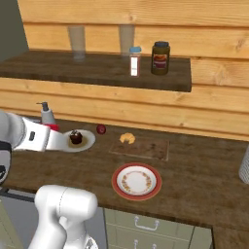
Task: From the different types of pastries on the counter, select a croissant and place it on the cutting board. Then retrieve a jar of jam from the cabinet and place it alongside the croissant on the cutting board.
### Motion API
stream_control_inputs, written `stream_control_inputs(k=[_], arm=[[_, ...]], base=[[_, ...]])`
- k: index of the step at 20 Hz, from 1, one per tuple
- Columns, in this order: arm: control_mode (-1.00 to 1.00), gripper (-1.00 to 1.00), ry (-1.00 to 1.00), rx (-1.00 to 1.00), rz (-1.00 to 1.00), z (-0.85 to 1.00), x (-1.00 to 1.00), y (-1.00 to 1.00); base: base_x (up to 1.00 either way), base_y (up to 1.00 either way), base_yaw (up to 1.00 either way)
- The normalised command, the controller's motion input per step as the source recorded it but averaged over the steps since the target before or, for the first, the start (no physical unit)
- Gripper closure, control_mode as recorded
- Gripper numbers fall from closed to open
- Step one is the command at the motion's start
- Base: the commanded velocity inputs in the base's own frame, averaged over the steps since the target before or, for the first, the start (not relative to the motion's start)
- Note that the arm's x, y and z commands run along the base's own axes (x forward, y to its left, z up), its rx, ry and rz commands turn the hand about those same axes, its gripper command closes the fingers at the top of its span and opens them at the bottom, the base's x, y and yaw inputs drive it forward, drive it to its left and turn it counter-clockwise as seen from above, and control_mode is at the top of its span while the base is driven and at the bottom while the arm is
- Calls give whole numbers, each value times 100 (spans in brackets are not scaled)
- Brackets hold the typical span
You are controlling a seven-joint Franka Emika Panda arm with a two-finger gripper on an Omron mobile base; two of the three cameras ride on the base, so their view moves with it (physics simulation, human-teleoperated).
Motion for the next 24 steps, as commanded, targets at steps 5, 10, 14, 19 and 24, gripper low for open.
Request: stream_control_inputs(k=[5, 10, 14, 19, 24], arm=[[-100, 100, -15, 0, 0, -35, 20, -33], [-100, 100, -17, 0, 0, -52, 17, -23], [-100, 100, -16, 0, 2, -67, 16, -25], [-100, 100, -16, 0, 10, -55, 44, -33], [-100, 100, -12, 0, 19, -46, 56, -35]], base=[[0, 0, 0], [0, 0, 0], [0, 0, 0], [0, 0, 0], [0, 0, 0]])
